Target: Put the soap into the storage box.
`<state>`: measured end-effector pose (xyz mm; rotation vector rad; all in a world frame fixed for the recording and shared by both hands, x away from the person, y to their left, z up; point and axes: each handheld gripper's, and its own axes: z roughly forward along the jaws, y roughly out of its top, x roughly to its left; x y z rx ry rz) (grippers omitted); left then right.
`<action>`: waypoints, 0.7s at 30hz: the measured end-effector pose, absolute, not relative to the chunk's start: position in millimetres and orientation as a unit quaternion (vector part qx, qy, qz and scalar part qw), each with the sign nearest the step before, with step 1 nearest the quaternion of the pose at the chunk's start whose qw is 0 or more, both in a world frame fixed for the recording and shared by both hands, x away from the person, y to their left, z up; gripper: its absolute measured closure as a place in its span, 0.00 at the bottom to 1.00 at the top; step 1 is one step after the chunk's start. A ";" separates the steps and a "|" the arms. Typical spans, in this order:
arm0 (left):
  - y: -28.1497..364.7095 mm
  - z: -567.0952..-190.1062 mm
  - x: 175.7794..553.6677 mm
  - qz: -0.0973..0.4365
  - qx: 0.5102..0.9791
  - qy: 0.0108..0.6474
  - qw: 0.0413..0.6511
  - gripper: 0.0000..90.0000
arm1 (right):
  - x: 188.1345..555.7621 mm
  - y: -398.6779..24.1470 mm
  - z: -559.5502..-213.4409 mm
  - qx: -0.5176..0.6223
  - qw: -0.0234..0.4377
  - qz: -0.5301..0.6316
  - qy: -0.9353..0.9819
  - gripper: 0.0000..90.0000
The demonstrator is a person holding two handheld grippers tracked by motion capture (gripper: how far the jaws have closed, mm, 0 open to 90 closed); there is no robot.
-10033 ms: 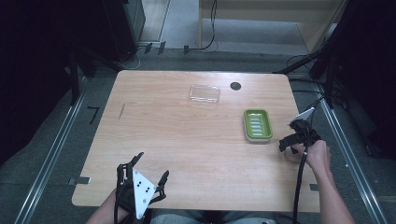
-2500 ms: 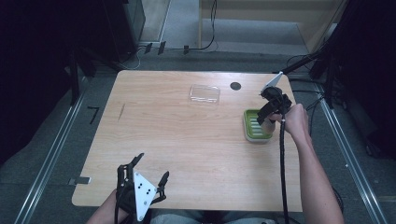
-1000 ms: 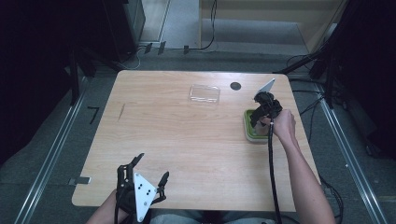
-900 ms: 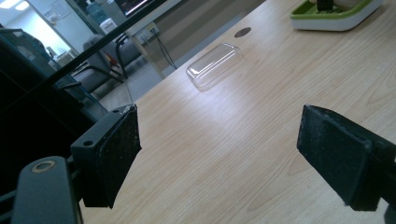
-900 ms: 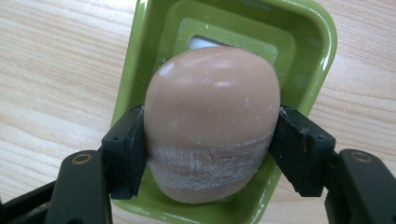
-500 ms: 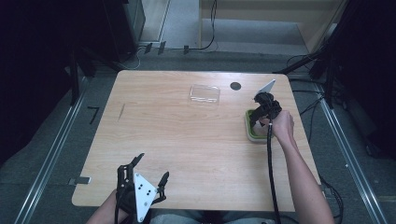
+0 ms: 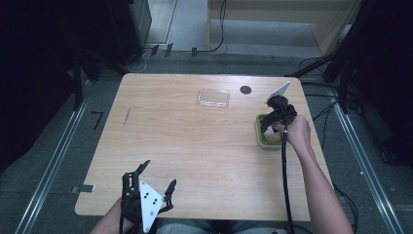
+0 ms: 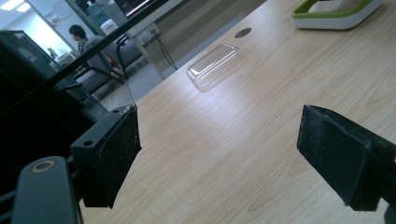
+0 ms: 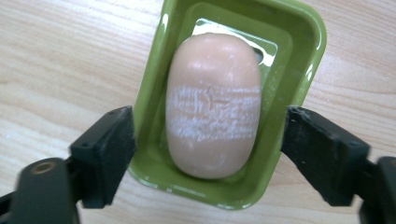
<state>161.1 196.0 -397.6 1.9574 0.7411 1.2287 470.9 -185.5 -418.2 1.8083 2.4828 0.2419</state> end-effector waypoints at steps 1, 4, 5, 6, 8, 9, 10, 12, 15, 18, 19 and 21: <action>196.1 -397.7 161.0 0.474 0.756 0.286 0.350 0.16 | 468.8 -185.9 -417.2 0.585 0.031 0.079 0.807 0.18; 197.1 -397.5 160.0 0.475 0.755 0.287 0.349 0.16 | 463.3 -187.2 -414.6 0.577 0.033 0.083 0.812 0.16; 197.5 -397.4 159.6 0.475 0.755 0.288 0.349 0.16 | 461.5 -187.1 -413.7 0.576 0.036 0.084 0.812 0.16; 197.9 -397.3 159.4 0.476 0.754 0.288 0.349 0.16 | 459.9 -187.4 -412.4 0.574 0.035 0.084 0.813 0.16; 198.1 -397.4 158.9 0.477 0.752 0.289 0.351 0.16 | 456.5 -187.5 -409.9 0.573 0.037 0.088 0.814 0.16; 198.0 -397.5 158.8 0.477 0.752 0.290 0.351 0.16 | 454.1 -187.2 -408.6 0.571 0.039 0.091 0.815 0.16; 198.0 -397.6 158.8 0.477 0.752 0.290 0.351 0.16 | 452.6 -186.9 -407.7 0.571 0.039 0.090 0.815 0.15; 197.9 -397.5 159.1 0.477 0.753 0.288 0.350 0.16 | 448.7 -186.5 -406.5 0.566 0.043 0.091 0.818 0.15; 197.6 -397.4 159.1 0.476 0.754 0.287 0.349 0.16 | 441.9 -186.1 -405.6 0.560 0.046 0.089 0.822 0.15; 197.5 -397.3 159.2 0.476 0.754 0.288 0.349 0.16 | 435.0 -187.1 -404.6 0.555 0.049 0.086 0.826 0.14; 197.5 -397.3 159.3 0.475 0.755 0.288 0.349 0.16 | 432.6 -187.8 -404.3 0.554 0.052 0.086 0.827 0.14; 197.5 -397.2 159.2 0.475 0.755 0.287 0.349 0.16 | 427.7 -189.8 -403.0 0.550 0.056 0.087 0.829 0.13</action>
